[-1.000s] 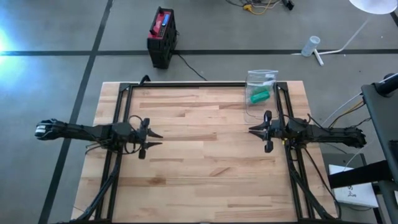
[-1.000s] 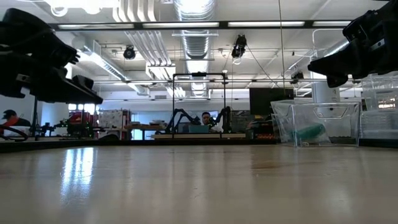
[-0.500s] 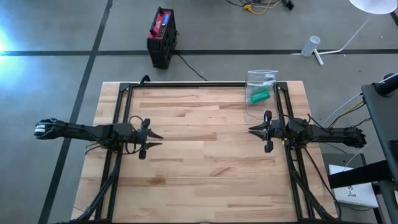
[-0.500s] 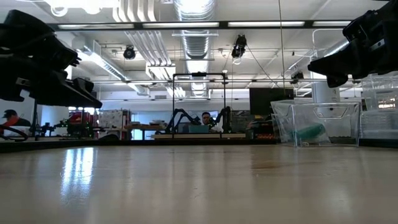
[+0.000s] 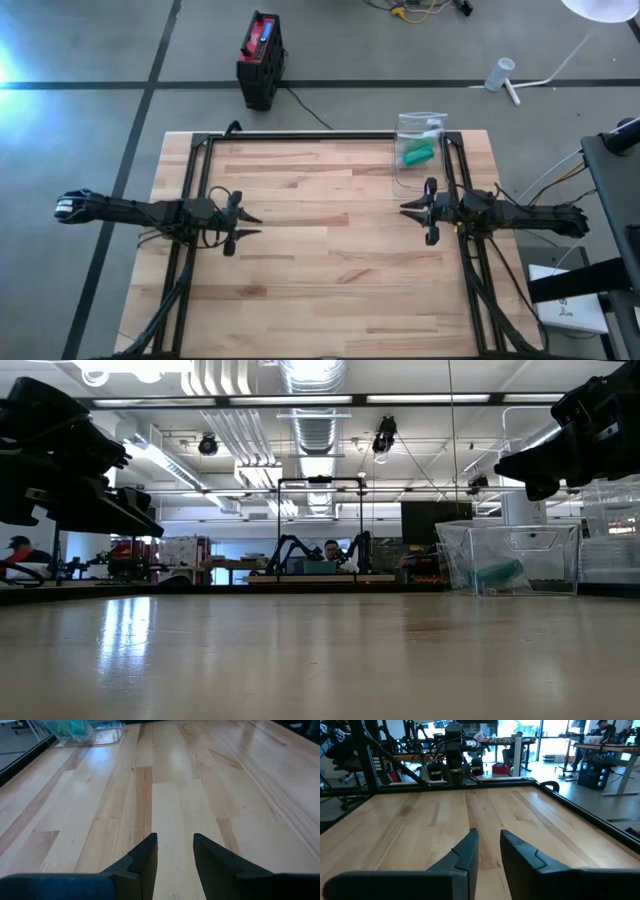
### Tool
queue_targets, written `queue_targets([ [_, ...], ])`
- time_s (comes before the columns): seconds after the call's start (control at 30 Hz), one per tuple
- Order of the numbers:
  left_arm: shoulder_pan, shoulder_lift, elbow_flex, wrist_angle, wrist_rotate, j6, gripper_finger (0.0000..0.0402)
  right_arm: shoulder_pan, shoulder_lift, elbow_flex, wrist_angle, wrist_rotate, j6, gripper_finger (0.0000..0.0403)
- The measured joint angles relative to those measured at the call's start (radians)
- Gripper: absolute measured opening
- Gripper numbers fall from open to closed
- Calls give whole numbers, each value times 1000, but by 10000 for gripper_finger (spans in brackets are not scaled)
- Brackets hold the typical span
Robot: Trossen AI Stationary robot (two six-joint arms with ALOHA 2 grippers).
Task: Roll bandage
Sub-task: Return to Home Position
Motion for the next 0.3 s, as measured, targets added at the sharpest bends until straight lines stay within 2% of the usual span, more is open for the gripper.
queue_targets([
  [0.3,0,0,0,0,0,0,116,0,0,0,0,0,0,52],
])
